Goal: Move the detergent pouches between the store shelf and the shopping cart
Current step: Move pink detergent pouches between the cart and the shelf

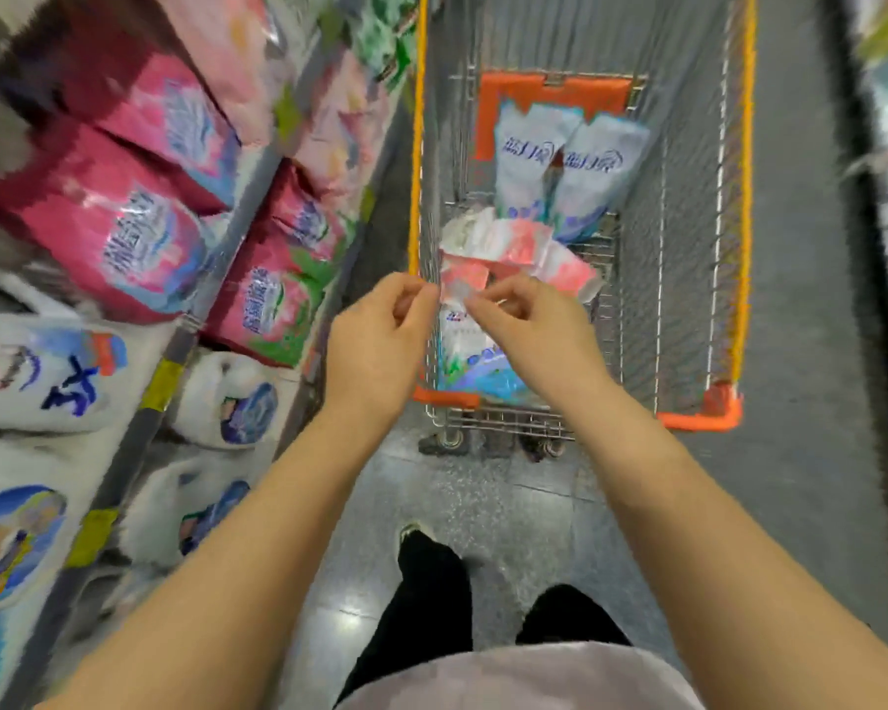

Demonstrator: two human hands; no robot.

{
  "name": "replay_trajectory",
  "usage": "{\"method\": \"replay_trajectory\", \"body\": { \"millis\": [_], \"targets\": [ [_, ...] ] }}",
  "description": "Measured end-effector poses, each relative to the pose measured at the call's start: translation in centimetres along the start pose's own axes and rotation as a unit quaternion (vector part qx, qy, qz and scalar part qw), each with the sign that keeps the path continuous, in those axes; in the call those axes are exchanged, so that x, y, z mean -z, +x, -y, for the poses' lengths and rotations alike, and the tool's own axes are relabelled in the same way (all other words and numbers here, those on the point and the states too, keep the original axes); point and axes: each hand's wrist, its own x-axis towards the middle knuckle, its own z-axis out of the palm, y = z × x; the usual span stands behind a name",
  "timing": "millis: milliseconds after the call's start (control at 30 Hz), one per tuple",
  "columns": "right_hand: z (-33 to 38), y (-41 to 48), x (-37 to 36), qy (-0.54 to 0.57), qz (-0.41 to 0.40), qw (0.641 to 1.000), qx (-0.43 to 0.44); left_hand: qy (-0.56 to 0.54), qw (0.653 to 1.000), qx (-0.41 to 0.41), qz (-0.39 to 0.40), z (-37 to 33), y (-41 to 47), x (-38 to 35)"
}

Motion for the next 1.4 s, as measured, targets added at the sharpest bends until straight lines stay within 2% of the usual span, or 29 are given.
{"method": "replay_trajectory", "body": {
  "millis": [133,333,500,567,667,833,900,967,1067,1133,1233,1300,1400],
  "targets": [
    [-1.5,5.0,0.3,0.041,-0.049,0.996,-0.064,0.001,0.999,-0.012,0.047,0.3,6.1,-2.8],
    [-6.3,12.2,1.1,0.049,-0.049,0.987,-0.143,-0.06,0.986,0.104,0.116,1.1,11.6,-10.3],
    [-10.2,19.4,1.1,0.024,-0.033,0.981,-0.191,-0.141,0.959,0.224,0.106,2.2,16.2,-17.1],
    [-12.1,22.7,1.0,0.016,-0.036,0.974,-0.224,-0.148,0.949,0.267,0.076,2.9,18.4,-20.0],
    [-15.9,27.4,0.3,0.02,-0.062,0.959,-0.277,-0.158,0.942,0.295,0.027,4.3,21.5,-24.0],
    [-20.5,33.0,-2.0,0.056,-0.065,0.932,-0.352,-0.164,0.931,0.321,0.063,9.0,24.0,-29.5],
    [-21.1,34.4,-3.0,0.105,-0.053,0.913,-0.391,-0.193,0.895,0.395,0.081,11.0,24.7,-31.2],
    [-21.4,35.5,-4.1,0.198,-0.07,0.888,-0.408,-0.238,0.838,0.48,0.101,12.6,25.5,-32.1],
    [-22.0,36.4,-5.2,0.307,-0.082,0.851,-0.417,-0.319,0.795,0.504,0.114,13.6,26.4,-32.6],
    [-21.5,36.1,-5.1,0.313,-0.074,0.855,-0.407,-0.382,0.758,0.52,0.091,13.6,26.7,-32.8],
    [-20.7,34.4,-5.3,0.288,-0.104,0.863,-0.402,-0.499,0.682,0.53,0.068,11.9,26.9,-32.3],
    [-19.6,32.5,-6.0,0.257,-0.113,0.871,-0.404,-0.536,0.655,0.528,0.071,11.2,26.8,-31.8],
    [-18.6,29.8,-6.6,0.225,-0.134,0.881,-0.394,-0.557,0.634,0.527,0.097,10.6,25.7,-30.3]
  ]
}}
